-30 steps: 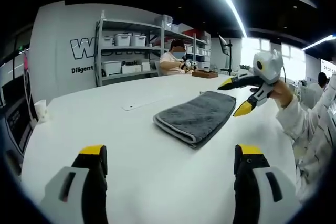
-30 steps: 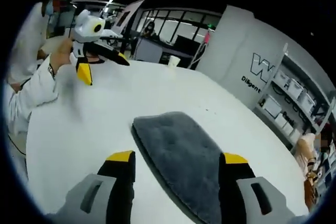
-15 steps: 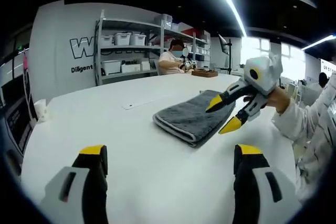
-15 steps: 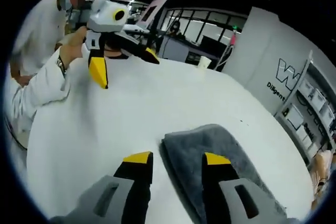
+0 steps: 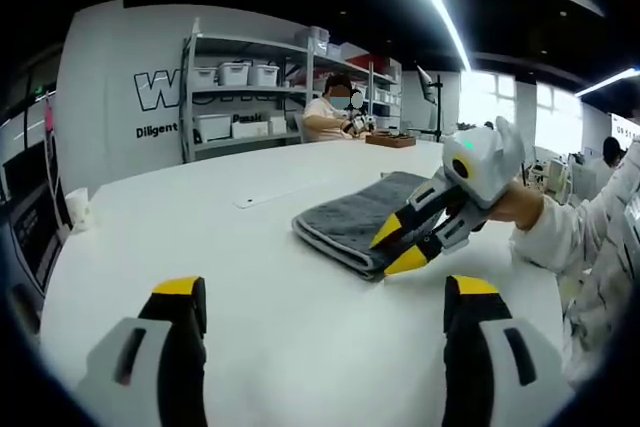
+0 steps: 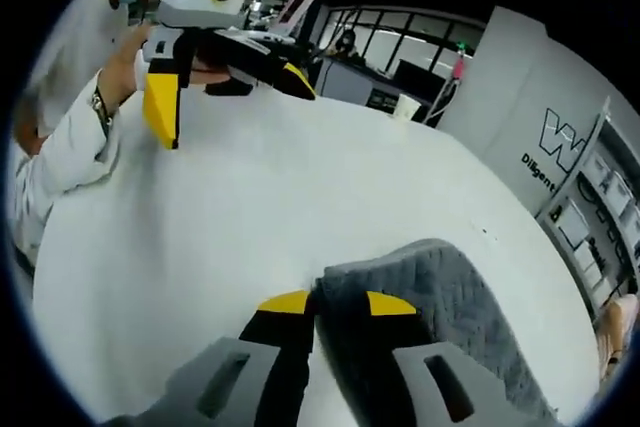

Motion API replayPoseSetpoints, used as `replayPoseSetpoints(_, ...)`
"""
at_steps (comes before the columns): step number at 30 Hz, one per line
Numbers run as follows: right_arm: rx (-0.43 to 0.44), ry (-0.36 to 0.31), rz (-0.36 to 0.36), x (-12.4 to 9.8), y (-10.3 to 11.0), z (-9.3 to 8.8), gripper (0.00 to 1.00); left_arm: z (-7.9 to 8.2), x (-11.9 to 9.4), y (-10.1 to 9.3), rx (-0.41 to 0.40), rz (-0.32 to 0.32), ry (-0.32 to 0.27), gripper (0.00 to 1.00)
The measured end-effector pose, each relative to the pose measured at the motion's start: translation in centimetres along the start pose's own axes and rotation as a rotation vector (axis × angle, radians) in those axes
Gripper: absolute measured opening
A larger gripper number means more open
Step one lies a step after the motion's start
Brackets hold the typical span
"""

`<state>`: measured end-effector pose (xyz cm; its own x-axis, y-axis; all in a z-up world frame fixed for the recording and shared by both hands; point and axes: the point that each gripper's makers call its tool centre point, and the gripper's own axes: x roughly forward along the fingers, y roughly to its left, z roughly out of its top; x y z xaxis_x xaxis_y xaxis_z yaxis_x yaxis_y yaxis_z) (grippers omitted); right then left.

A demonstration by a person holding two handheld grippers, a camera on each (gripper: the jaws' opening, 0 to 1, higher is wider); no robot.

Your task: Open the folded towel by lifting each exposed corner and separating the folded layers until the towel lies flat within the target outline without major curled edges

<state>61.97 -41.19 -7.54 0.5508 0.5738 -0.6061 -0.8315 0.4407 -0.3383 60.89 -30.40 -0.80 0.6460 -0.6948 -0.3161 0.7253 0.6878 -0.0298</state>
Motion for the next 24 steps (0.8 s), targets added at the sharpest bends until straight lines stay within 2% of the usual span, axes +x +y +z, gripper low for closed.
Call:
replayPoseSetpoints(3, 0.001, 0.010, -0.017, -0.2, -0.2, -0.4, 0.00, 0.0, 0.0, 0.0, 0.001, 0.002, 0.001, 0.96)
replayPoseSetpoints(10, 0.070, -0.035, -0.002, -1.2, -0.5, 0.2, 0.00, -0.1, 0.1, 0.1, -0.001, 0.005, 0.008, 0.96)
replayPoseSetpoints(16, 0.140, -0.109, -0.019, -2.4, -1.5, 1.3, 0.00, -0.2, 0.1, 0.0, 0.001, 0.004, 0.010, 0.95)
replayPoseSetpoints(24, 0.224, -0.225, -0.143, -6.5, -5.2, 2.6, 0.00, -0.4, 0.3, -0.3, 0.012, -0.003, 0.022, 0.96)
